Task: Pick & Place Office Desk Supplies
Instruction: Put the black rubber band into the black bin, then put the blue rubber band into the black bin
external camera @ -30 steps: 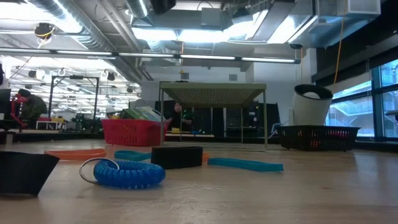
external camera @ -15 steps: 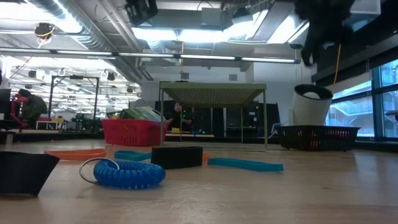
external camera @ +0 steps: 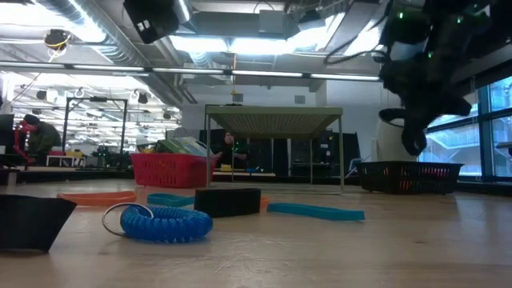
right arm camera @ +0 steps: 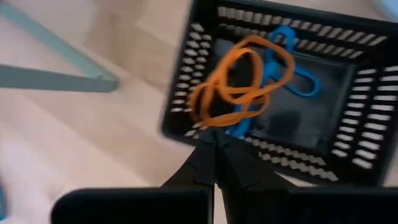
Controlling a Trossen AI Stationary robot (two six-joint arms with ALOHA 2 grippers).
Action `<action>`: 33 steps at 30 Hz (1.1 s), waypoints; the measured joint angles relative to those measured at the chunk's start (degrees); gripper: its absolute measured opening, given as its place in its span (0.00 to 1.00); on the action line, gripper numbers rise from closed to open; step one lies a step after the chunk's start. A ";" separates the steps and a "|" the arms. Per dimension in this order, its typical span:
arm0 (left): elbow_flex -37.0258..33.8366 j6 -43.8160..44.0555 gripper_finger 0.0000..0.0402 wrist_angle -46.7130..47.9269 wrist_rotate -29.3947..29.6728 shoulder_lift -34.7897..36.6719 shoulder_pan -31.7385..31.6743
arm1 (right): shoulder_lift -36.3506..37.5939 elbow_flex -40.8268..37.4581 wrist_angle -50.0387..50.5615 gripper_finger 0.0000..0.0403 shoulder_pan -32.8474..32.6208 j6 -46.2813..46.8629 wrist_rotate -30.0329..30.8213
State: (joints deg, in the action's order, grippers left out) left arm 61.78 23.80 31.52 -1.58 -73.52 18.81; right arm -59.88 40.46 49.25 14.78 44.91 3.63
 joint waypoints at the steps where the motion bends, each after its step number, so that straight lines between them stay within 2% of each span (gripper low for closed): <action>1: 0.00 0.00 0.24 0.01 0.12 0.00 -0.01 | 0.00 -0.67 -0.17 0.01 0.93 -0.41 0.22; 7: 0.00 -0.07 0.24 -0.02 0.12 -0.26 -0.03 | -0.02 -2.39 -1.11 0.01 6.13 -3.51 3.28; 12: 0.00 -0.03 0.24 -0.28 -0.13 -1.79 -0.03 | -0.02 -3.95 -2.65 0.02 9.15 -4.66 3.02; 20: 0.00 0.89 0.24 -0.48 -3.53 -4.83 -0.03 | -0.04 -4.16 -2.99 0.12 10.02 -5.39 3.93; 25: 0.00 0.89 0.24 -0.55 -3.62 -5.20 -0.03 | -0.04 -4.16 -2.99 0.22 10.03 -7.76 3.66; 33: 0.00 0.92 0.24 -1.74 -3.69 -5.18 -0.03 | -0.04 -4.16 -3.00 0.52 10.04 -6.07 3.64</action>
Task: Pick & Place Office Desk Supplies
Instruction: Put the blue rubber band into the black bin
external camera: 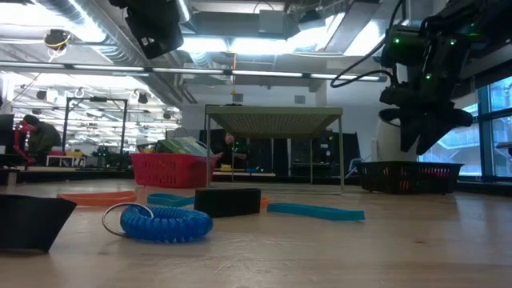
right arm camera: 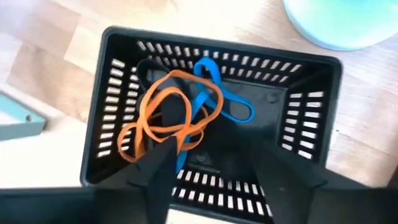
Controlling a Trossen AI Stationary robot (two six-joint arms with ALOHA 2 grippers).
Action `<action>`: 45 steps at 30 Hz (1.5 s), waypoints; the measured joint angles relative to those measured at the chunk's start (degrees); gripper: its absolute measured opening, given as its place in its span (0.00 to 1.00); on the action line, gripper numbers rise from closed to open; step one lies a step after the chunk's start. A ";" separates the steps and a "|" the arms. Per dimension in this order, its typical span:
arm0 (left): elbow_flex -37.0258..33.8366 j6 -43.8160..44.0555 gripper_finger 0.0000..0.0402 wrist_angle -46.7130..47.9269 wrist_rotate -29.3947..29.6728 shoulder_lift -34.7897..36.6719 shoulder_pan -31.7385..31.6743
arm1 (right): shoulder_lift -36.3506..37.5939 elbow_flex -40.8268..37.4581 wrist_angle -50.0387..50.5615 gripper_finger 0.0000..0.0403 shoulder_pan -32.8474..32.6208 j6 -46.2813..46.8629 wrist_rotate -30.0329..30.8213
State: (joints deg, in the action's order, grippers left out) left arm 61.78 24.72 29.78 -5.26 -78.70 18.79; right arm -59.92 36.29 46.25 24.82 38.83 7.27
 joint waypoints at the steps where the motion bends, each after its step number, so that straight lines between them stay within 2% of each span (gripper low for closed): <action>1: 0.00 0.10 0.24 -0.02 -0.04 0.00 0.00 | 0.00 0.00 0.01 0.55 0.00 0.70 0.62; 4: 0.00 0.13 0.24 -0.01 -0.96 0.00 0.00 | 0.00 0.00 0.00 0.61 0.01 1.68 1.11; 7: 0.00 0.10 0.24 -0.10 -2.00 -0.31 0.09 | 0.00 0.03 -0.02 0.62 -0.03 2.34 0.96; 15: 0.00 -6.19 0.24 0.15 0.53 -6.14 0.23 | 1.30 7.53 0.16 0.56 -5.04 2.33 -0.85; 20: 0.00 -9.45 0.24 -1.35 -4.38 -11.08 -1.59 | 3.84 16.73 0.12 0.50 -10.61 3.19 -0.93; 26: 0.00 -12.75 0.24 -2.60 -8.24 -15.63 -3.07 | 5.01 24.87 0.22 0.44 -18.47 4.22 2.05; 35: 0.00 -18.32 0.24 -12.47 -17.52 -19.13 -2.29 | 8.71 27.85 3.84 0.38 -28.92 9.43 8.83; 39: 0.00 -19.14 0.24 -12.59 -21.21 -19.15 -0.99 | 10.34 27.85 4.38 0.36 -31.46 11.80 11.01; 42: 0.00 -16.50 0.24 -13.20 -19.95 -19.17 0.48 | 10.86 27.85 4.72 0.35 -32.96 12.67 12.17; 45: 0.00 -12.46 0.24 -15.44 -14.93 -19.54 1.83 | 10.99 27.85 5.00 0.34 -34.54 13.23 13.23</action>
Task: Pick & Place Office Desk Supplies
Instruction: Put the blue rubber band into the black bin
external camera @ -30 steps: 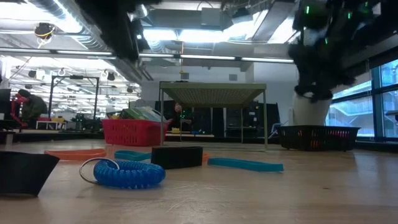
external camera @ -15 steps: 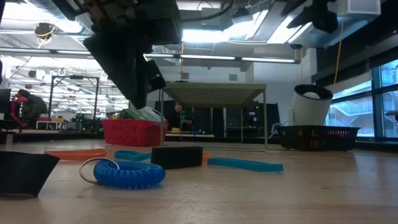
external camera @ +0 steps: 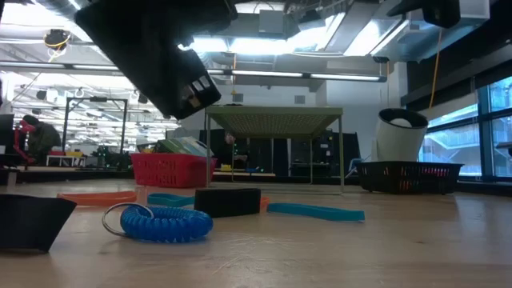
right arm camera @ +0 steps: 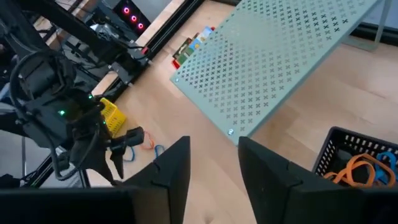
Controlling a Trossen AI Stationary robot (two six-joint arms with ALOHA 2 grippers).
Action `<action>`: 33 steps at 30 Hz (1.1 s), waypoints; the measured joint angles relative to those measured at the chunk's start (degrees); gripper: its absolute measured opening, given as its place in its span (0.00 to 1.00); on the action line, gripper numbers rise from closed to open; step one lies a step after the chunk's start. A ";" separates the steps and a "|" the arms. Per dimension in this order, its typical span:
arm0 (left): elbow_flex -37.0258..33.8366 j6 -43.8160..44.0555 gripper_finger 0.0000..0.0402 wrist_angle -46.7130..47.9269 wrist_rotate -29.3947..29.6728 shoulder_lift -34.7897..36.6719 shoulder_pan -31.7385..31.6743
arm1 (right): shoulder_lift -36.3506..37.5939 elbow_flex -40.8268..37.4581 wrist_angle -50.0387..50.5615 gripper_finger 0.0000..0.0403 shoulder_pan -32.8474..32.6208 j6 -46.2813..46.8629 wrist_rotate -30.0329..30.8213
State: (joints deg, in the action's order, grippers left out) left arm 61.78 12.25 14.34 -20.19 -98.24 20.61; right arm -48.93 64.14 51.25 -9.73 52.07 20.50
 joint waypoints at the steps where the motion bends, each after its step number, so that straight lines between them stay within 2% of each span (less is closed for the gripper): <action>1: 0.00 1.70 0.24 -0.49 2.20 -0.23 0.23 | -0.01 0.00 0.17 0.33 -0.55 0.03 0.07; 5: 0.00 6.57 0.27 1.75 10.39 -0.44 0.35 | -0.03 0.00 0.18 0.32 -2.38 0.40 0.21; 8: -0.03 7.26 0.31 7.33 15.83 -0.59 0.23 | -0.04 0.00 0.17 0.31 -3.75 1.43 1.89; 12: -0.02 6.62 0.36 10.18 16.12 -2.16 -0.11 | -0.04 0.00 0.17 0.30 -5.15 1.76 2.63; 20: -0.02 5.14 0.43 9.67 16.71 -5.25 -0.01 | -0.06 0.00 0.15 0.29 -7.23 3.02 3.10; 25: -0.02 2.27 0.43 9.80 20.48 -5.63 0.36 | -0.06 0.00 0.17 0.29 -8.23 4.18 3.74; 33: 0.21 -1.29 0.42 9.58 22.02 -7.77 1.20 | -0.06 0.00 0.15 0.29 -9.26 4.55 4.10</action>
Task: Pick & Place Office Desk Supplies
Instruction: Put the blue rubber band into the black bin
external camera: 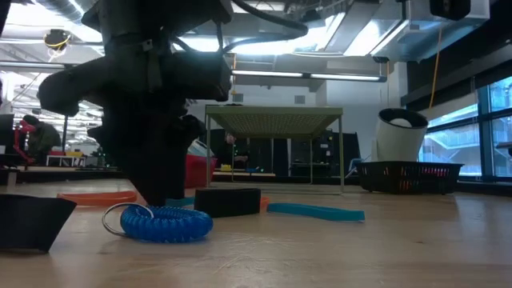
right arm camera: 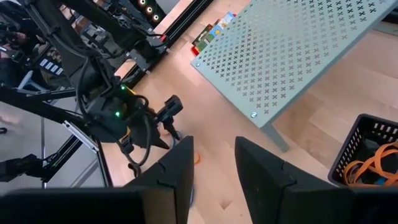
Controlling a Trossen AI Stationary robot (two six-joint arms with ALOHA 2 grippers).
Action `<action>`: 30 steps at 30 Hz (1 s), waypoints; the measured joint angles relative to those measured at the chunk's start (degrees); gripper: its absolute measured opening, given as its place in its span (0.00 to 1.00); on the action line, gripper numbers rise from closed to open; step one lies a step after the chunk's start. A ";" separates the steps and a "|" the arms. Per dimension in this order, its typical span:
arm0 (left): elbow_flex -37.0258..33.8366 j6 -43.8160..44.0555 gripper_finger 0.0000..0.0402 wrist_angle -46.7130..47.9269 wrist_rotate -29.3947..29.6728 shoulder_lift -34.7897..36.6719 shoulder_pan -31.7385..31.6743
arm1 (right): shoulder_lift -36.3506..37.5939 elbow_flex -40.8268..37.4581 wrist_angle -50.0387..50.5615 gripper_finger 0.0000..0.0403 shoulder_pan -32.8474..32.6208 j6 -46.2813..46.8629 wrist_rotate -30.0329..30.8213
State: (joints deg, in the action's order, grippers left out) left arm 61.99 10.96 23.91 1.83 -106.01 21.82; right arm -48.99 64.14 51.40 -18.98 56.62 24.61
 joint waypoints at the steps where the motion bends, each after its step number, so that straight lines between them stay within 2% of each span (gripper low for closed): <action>1: 0.01 -0.46 0.42 0.10 0.51 -0.58 0.28 | 0.00 0.00 0.02 0.29 0.00 0.00 0.04; 10: -0.04 0.69 0.33 0.87 3.11 -4.25 0.84 | 0.00 0.00 -0.02 0.29 0.00 0.15 0.01; 19: -0.10 1.88 0.02 0.31 3.03 -4.47 -0.21 | 0.00 0.00 -0.02 0.29 0.00 0.13 -0.01; 24: -0.12 5.61 0.00 0.36 1.44 -4.00 -0.26 | 0.00 0.00 -0.14 0.29 0.00 0.14 -0.02; 30: -0.64 11.69 0.00 3.80 -0.61 2.78 -0.25 | 0.00 0.00 -3.36 0.29 0.00 -1.79 -1.91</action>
State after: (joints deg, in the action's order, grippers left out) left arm 61.35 22.66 27.72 1.22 -103.23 21.56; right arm -48.99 64.14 48.04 -18.98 54.83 22.69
